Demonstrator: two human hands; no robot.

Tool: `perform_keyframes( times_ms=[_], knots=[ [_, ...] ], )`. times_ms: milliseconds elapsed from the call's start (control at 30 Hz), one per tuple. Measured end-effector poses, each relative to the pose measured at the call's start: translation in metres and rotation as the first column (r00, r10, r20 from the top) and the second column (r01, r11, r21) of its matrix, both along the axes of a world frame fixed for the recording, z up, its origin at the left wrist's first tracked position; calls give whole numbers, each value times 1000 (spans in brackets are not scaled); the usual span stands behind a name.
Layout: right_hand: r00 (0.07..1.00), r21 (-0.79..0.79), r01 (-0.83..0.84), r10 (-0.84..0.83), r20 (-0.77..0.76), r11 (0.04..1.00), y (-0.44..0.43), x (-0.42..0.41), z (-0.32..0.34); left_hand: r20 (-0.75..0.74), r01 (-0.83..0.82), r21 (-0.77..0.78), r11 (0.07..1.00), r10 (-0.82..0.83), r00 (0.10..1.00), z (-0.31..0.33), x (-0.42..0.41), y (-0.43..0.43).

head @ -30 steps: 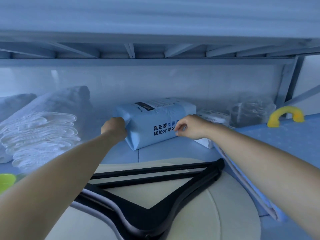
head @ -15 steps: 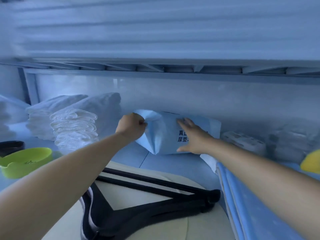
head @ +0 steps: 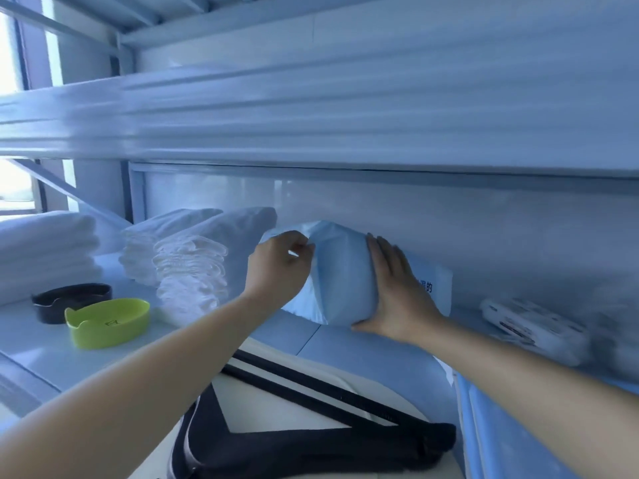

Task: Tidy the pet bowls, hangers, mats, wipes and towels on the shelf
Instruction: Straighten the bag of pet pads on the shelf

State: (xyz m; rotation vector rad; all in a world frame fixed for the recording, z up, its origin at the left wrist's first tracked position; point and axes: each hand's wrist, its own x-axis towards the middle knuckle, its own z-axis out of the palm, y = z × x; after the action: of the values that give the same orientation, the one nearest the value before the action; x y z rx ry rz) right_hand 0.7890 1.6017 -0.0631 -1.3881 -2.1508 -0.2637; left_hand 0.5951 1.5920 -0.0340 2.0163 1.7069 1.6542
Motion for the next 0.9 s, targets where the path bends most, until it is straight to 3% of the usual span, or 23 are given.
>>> perform_keyframes(
  times_ms=[67, 133, 300, 400, 467, 567, 700, 900],
  knots=[
    [999, 47, -44, 45, -21, 998, 3, 3, -1, 5, 6, 17, 1000, -6, 1000, -3, -1, -1],
    [996, 57, -73, 76, -48, 996, 5, 6, 1, -94, 55, 44, 997, -51, 994, -7, -3, 0],
    [994, 73, -74, 79, -71, 995, 15, 14, 5, -324, 411, 53, 910, -374, 869, -31, -21, 10],
    [991, 96, -81, 90, -99, 992, 22, 15, 8, -499, 330, -62, 942, -315, 807, -42, -31, 22],
    [989, 118, -90, 103, -110, 989, 25, 14, 8, -589, 247, -23, 969, -212, 780, -46, -33, 31],
    [982, 147, -113, 133, -137, 983, 29, 11, 6, -576, 260, 145, 955, -132, 806, -46, -32, 41],
    [939, 207, -173, 225, -261, 963, 30, 6, 18, -552, 316, 186, 930, -167, 817, -26, -37, 42],
    [802, 159, -221, 272, -532, 962, 38, 22, 50, -351, 314, 338, 887, -191, 917, 20, -19, 43]
  ],
)
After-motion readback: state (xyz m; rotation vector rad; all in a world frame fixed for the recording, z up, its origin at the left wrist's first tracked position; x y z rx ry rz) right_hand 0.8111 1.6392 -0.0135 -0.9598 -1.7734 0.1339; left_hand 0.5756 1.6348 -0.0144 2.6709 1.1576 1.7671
